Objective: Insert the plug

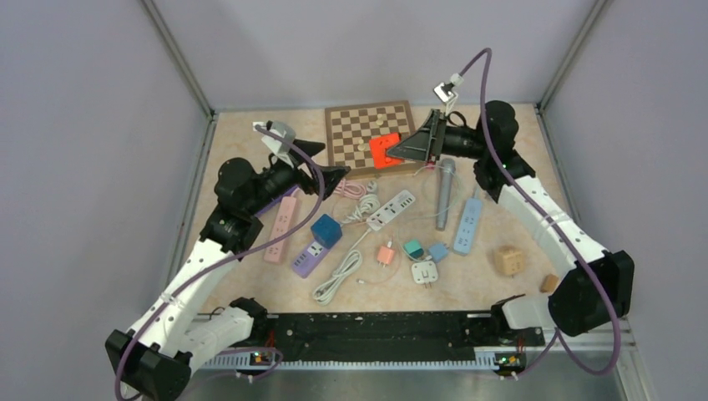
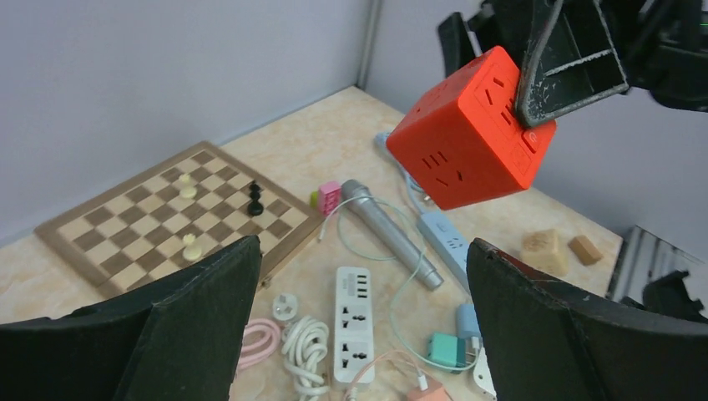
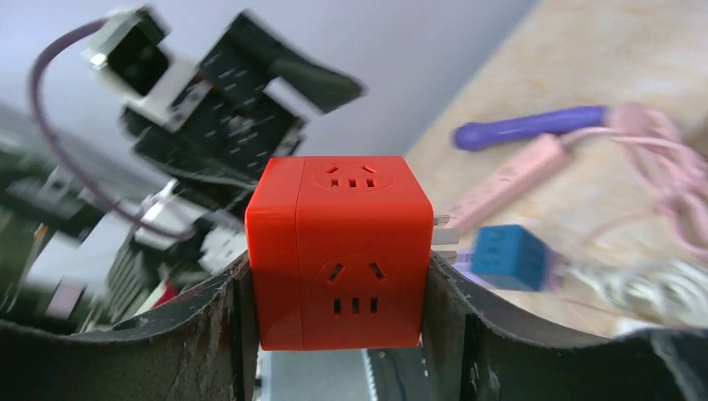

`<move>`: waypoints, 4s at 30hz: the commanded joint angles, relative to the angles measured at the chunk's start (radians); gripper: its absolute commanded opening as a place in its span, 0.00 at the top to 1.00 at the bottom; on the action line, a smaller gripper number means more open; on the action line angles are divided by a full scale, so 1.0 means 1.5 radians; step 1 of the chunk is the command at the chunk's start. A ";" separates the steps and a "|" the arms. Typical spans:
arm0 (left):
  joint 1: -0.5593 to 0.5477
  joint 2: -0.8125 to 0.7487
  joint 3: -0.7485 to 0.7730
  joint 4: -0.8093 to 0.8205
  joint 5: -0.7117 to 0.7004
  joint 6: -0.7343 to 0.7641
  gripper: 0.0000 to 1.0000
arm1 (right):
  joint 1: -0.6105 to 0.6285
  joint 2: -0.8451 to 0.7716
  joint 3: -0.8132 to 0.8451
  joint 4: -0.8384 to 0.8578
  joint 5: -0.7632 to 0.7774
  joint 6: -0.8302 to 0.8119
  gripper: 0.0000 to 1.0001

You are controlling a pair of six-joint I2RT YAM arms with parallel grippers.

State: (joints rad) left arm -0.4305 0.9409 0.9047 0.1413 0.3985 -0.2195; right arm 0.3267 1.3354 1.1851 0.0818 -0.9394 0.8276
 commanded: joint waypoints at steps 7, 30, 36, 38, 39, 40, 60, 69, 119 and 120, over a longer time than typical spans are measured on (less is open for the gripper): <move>0.001 -0.007 0.097 0.047 0.284 0.061 0.02 | 0.121 0.033 0.083 0.370 -0.185 0.222 0.82; -0.062 0.040 0.040 0.199 0.276 0.153 0.49 | 0.181 0.079 0.082 0.269 -0.049 0.244 0.84; -0.062 0.045 0.049 0.197 0.311 0.149 0.90 | 0.181 0.084 0.081 0.196 -0.042 0.211 0.72; -0.062 0.046 0.056 0.176 0.318 0.156 1.00 | 0.181 0.083 0.084 0.155 -0.033 0.185 0.51; -0.061 0.046 0.058 0.170 0.326 0.160 1.00 | 0.180 0.082 0.085 0.133 -0.027 0.170 0.37; -0.061 0.047 0.060 0.162 0.335 0.165 1.00 | 0.179 0.079 0.086 0.110 -0.015 0.151 0.30; -0.042 0.094 0.193 -0.143 0.531 0.197 1.00 | 0.082 -0.042 0.213 -0.257 0.047 -0.431 0.04; 0.002 0.125 0.209 -0.067 0.657 0.016 1.00 | 0.083 -0.133 0.108 0.001 -0.106 -0.597 0.04; -0.011 0.164 0.169 -0.130 0.820 -0.099 1.00 | 0.345 0.028 0.273 -0.508 -0.071 -1.097 0.61; -0.011 0.163 0.169 -0.130 0.815 -0.100 0.95 | 0.345 0.028 0.274 -0.508 -0.070 -1.097 0.68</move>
State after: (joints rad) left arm -0.4393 1.2156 1.1603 -0.1074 1.5669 -0.3912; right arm 0.8375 1.3964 1.5837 -0.7094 -1.0508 -0.8227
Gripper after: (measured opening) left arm 0.688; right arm 0.668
